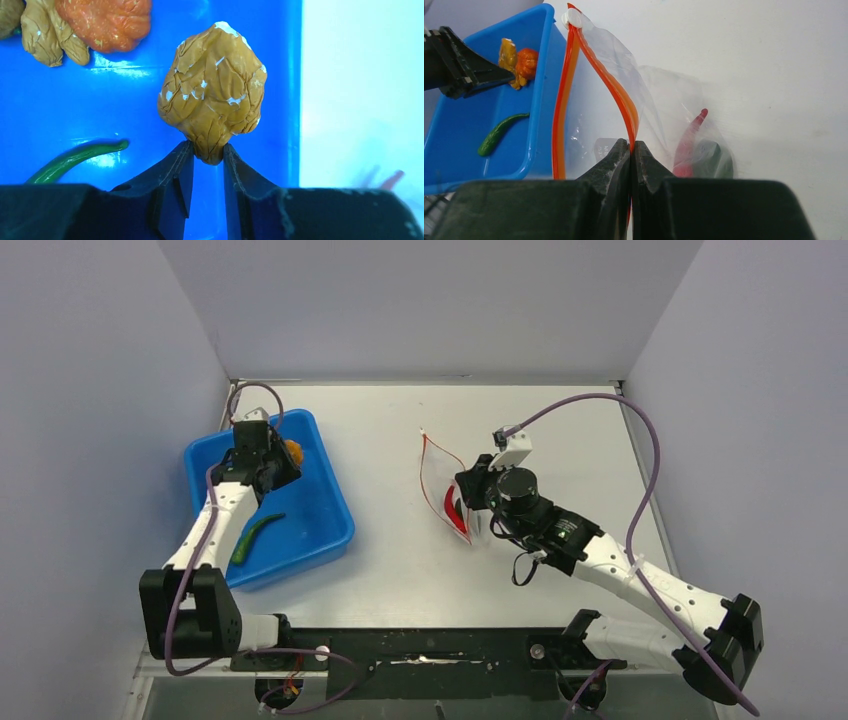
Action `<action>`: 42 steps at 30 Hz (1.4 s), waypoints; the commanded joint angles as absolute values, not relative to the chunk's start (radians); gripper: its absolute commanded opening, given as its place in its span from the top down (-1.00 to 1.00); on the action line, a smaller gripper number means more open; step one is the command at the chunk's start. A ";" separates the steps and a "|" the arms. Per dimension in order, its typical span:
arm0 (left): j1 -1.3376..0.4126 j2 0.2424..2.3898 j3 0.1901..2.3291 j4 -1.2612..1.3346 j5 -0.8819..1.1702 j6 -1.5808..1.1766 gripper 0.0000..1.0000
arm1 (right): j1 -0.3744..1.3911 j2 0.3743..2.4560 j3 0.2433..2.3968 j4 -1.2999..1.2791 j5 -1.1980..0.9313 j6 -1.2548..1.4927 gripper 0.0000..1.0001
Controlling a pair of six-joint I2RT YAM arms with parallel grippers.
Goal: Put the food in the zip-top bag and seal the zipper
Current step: Pick up the fake vegetable from the bin, then place the fake vegetable in the zipper food storage bag.
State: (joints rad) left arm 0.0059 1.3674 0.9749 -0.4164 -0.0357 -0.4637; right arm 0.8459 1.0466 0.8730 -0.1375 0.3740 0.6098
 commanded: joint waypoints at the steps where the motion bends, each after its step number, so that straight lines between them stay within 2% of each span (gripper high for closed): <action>1: 0.010 1.261 0.982 -0.391 0.064 -0.491 0.66 | 0.856 1.066 0.920 -0.105 0.394 0.623 1.00; 7: 0.001 1.158 0.972 -0.354 0.251 -0.530 0.66 | 0.860 1.120 0.956 -0.097 0.359 0.631 1.00; 14: -0.098 1.065 0.903 -0.277 0.415 -0.657 0.66 | 0.860 1.171 0.970 -0.066 0.332 0.658 1.00; 31: -0.309 0.888 0.821 -0.142 0.560 -0.908 0.73 | 0.856 1.258 1.008 0.046 0.306 0.655 1.00; 42: -0.543 0.938 0.675 0.166 0.536 -1.129 0.73 | 0.859 1.233 0.952 0.152 0.244 0.654 1.00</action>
